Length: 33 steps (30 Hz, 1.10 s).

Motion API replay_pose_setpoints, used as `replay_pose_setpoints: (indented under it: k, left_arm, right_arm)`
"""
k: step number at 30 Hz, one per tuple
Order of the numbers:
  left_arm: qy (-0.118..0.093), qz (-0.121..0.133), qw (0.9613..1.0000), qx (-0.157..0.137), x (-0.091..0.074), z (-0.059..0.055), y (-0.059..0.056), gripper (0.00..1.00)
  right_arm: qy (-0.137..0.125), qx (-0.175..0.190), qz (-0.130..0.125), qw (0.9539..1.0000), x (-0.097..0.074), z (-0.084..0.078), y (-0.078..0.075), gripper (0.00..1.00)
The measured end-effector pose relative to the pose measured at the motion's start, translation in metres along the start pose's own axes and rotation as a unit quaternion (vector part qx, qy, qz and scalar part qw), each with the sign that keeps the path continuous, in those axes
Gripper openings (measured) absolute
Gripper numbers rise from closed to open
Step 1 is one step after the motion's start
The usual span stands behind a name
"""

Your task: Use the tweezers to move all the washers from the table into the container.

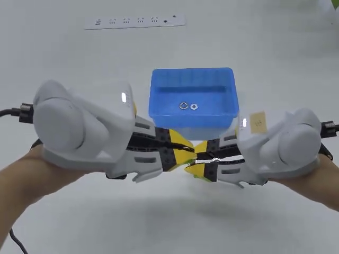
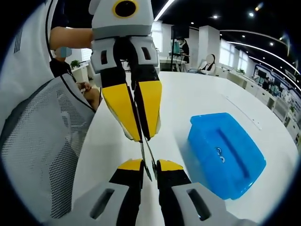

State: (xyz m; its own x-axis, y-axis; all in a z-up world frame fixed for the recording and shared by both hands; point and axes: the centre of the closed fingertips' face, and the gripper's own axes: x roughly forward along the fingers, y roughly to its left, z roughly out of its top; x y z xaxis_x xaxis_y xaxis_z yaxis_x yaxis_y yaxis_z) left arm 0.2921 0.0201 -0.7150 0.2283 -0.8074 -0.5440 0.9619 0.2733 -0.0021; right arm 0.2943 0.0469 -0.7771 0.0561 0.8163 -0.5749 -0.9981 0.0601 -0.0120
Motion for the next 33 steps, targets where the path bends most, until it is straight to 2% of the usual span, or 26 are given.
replay_pose_setpoints:
  k: [12,21,33]
  left_arm:
    - [0.008,-0.005,1.0,0.001,0.0039,-0.0029,0.0078,0.06]
    - [0.01,-0.006,0.9999,-0.003,0.0059,-0.0032,0.0077,0.06]
    - [0.014,-0.006,0.9999,-0.005,0.0063,-0.002,0.008,0.06]
  right_arm:
    - [0.0,0.006,-0.001,1.0,0.0043,-0.0022,-0.0073,0.12]
    - [-0.004,0.022,0.002,0.9997,0.0061,-0.0037,-0.0082,0.13]
    - [0.002,0.015,0.008,0.9998,0.0069,-0.0031,-0.0072,0.13]
